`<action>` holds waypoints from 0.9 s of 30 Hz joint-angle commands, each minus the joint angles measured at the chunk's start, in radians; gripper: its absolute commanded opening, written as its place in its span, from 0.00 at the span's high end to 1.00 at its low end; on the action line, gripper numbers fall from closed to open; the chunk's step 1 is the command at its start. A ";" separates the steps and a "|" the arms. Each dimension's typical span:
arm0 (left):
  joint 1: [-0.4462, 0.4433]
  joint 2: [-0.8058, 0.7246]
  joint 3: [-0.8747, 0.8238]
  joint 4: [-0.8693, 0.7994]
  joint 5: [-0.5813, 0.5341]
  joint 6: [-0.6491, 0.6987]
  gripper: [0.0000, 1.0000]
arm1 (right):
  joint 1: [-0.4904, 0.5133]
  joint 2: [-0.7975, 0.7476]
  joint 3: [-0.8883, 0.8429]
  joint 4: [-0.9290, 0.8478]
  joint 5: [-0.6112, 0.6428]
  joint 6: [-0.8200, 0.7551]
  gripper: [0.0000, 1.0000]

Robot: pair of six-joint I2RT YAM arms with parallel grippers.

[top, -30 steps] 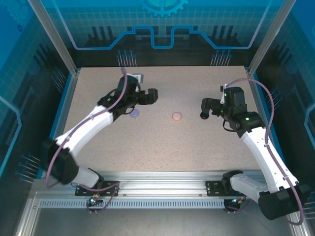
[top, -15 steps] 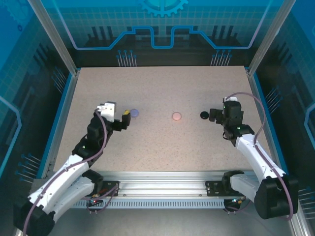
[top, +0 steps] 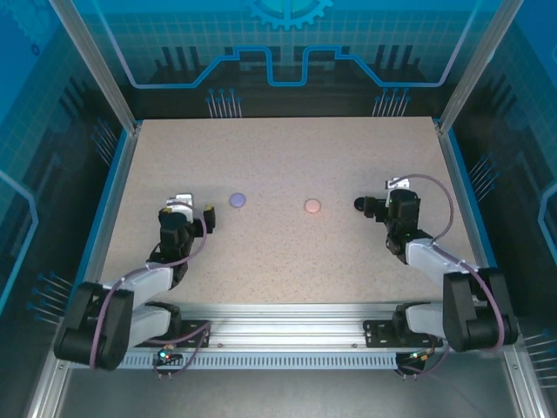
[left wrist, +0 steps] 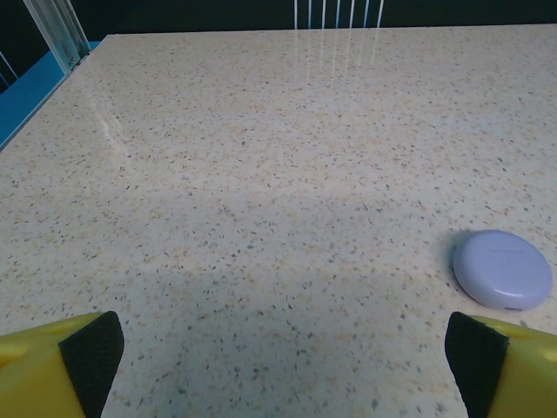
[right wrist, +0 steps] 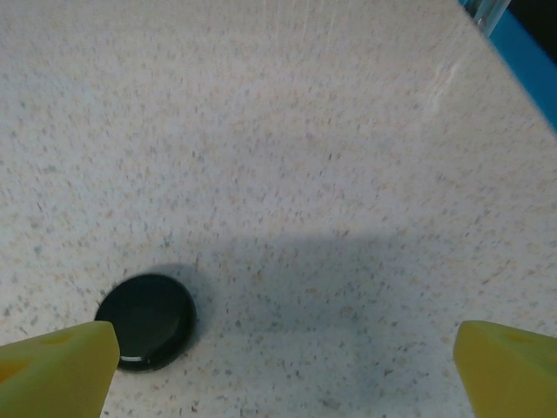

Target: Insert wireless bluetooth earbuds into charging case

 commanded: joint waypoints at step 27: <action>0.127 0.325 0.195 0.103 0.310 -0.020 0.01 | -0.027 0.222 -0.027 0.405 -0.233 -0.114 0.00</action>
